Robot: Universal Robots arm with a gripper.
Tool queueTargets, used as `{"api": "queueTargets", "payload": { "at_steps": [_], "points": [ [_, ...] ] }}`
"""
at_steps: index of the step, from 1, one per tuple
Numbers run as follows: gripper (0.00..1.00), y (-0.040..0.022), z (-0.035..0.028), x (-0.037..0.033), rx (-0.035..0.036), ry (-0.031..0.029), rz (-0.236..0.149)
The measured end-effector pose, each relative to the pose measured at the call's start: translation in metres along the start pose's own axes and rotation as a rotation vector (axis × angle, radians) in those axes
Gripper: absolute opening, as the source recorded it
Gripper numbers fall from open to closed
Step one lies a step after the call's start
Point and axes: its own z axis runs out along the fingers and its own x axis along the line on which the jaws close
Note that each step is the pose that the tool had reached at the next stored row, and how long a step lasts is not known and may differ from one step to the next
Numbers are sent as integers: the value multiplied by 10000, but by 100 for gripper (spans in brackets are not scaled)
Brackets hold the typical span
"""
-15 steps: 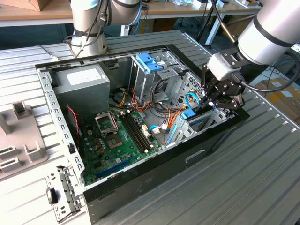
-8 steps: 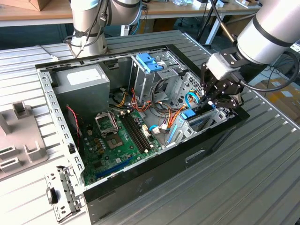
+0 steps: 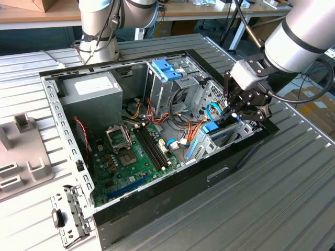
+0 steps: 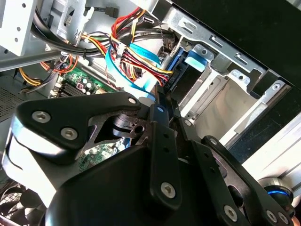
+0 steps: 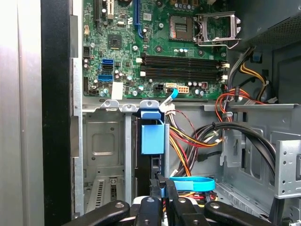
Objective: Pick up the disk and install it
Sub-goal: 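Insert the second disk wire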
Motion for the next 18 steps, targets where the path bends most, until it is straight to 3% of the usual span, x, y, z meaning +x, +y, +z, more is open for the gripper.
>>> {"api": "queueTargets", "payload": {
  "at_steps": [7, 18],
  "points": [
    [16, 4, 17, 21, -3, -16, -14],
    [16, 59, 31, 42, -3, -14, -13]
  ]
}}
